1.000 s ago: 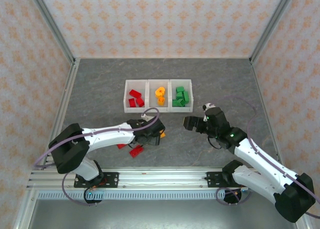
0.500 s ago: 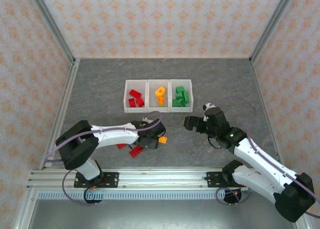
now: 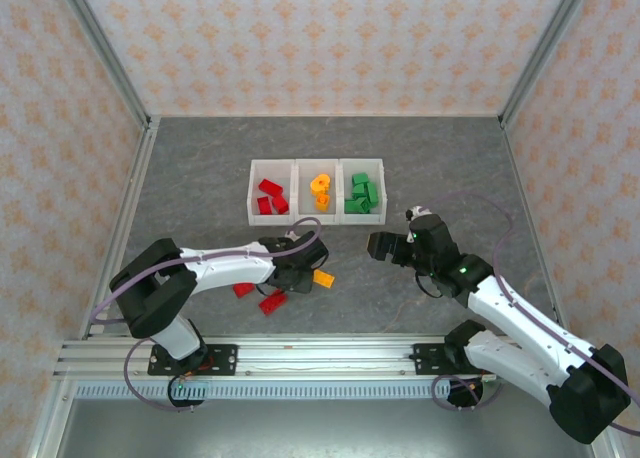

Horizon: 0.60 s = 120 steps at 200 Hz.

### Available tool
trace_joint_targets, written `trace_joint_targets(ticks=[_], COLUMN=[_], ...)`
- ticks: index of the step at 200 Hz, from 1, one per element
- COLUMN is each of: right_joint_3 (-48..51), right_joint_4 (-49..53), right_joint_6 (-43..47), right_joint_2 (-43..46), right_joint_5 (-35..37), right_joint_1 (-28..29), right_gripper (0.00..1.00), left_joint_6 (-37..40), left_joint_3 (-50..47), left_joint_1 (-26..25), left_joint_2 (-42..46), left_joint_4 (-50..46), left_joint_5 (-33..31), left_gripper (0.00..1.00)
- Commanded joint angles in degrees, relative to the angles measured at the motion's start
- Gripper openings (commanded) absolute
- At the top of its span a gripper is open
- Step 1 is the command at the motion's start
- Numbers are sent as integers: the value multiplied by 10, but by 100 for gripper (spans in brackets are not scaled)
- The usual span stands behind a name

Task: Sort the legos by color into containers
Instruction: Pick up the lego from the middle-left of the table.

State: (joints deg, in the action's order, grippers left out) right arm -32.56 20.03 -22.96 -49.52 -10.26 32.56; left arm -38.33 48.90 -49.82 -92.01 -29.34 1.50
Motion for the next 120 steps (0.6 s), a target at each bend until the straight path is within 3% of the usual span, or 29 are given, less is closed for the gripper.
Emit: trace_joint_targets(ticks=[1, 58, 120], right_joint_3=[3, 2, -2], right_joint_4=[-9, -7, 0], right_joint_6=[-5, -5, -6], right_joint_2=[-2, -3, 2], right_joint_5=[19, 22, 32], right_joint_1=[-1, -1, -1], right_gripper=[100, 100, 100], left_joint_6=[13, 18, 43], left_joint_3=[0, 9, 64], left_joint_1=[12, 11, 34], left_joint_2=[-22, 23, 67], left_joint_4=[5, 7, -3], left_joint_5=[-27, -61, -99], left_gripper=[39, 32, 32])
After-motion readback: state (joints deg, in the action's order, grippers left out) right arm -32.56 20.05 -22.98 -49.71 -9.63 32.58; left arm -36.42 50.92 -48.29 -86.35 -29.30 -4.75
